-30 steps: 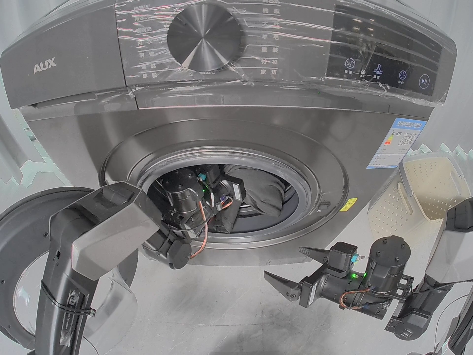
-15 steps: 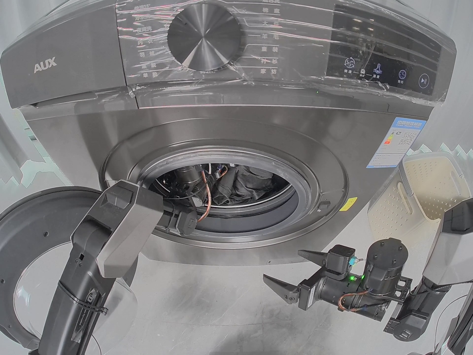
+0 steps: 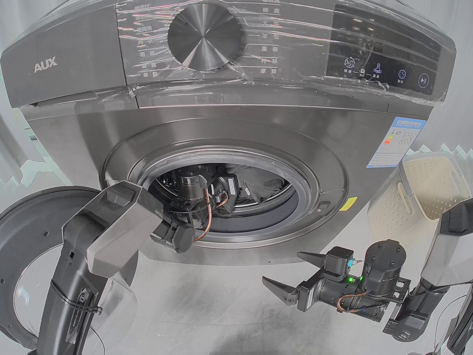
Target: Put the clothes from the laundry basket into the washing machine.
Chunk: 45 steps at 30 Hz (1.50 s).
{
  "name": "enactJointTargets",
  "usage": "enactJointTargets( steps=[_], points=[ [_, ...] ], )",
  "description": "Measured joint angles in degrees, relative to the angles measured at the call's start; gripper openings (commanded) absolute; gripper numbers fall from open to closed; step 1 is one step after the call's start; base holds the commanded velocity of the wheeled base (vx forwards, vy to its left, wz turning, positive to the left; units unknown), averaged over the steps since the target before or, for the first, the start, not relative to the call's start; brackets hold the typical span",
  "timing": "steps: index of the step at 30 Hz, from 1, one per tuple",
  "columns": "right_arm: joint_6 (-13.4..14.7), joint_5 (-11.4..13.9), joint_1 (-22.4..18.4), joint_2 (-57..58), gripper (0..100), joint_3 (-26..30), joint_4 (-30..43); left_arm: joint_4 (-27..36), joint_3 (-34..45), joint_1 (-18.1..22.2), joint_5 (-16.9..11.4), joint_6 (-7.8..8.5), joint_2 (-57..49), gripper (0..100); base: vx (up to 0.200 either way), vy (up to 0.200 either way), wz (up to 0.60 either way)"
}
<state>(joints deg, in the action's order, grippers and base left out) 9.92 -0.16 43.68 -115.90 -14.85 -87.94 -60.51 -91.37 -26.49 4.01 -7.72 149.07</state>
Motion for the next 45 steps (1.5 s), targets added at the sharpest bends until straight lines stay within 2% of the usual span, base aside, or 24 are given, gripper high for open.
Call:
enactJointTargets(
  steps=[7,14,20,28,29,34,41,45],
  points=[
    [0.0,0.0,0.0,-0.2,100,0.0,0.0,6.4,13.9,-1.6,-4.0,0.24,-9.2,100,0.0,0.0,0.0],
    [0.0,0.0,0.1,-0.3,100,0.2,0.0,9.0,22.1,-2.6,-9.7,2.26,-15.5,100,0.0,0.0,0.0],
    [0.0,0.0,0.1,-0.3,100,0.2,0.0,5.0,23.2,-3.0,-10.0,2.57,-16.8,100,0.0,0.0,0.0],
    [0.0,0.0,0.1,-0.3,100,0.3,0.0,1.8,17.7,-3.5,-8.9,2.44,-12.0,100,0.0,0.0,0.0],
    [0.0,0.0,0.1,-0.4,100,0.2,0.0,1.6,16.4,-3.5,-8.5,2.46,-11.0,0,0.0,0.0,0.0],
    [0.0,0.0,0.1,-0.5,100,0.2,-0.1,0.0,8.6,-3.3,-6.6,2.33,-6.0,0,0.0,0.0,0.0],
    [0.1,0.0,0.4,-0.9,100,0.3,-0.1,-3.4,-3.9,-2.9,-0.9,1.97,0.7,0,0.0,0.0,0.0],
    [0.2,-0.1,0.6,-1.0,100,0.3,-0.1,-3.9,-10.0,-2.1,1.2,1.87,3.7,0,0.0,0.0,0.0]
  ],
)
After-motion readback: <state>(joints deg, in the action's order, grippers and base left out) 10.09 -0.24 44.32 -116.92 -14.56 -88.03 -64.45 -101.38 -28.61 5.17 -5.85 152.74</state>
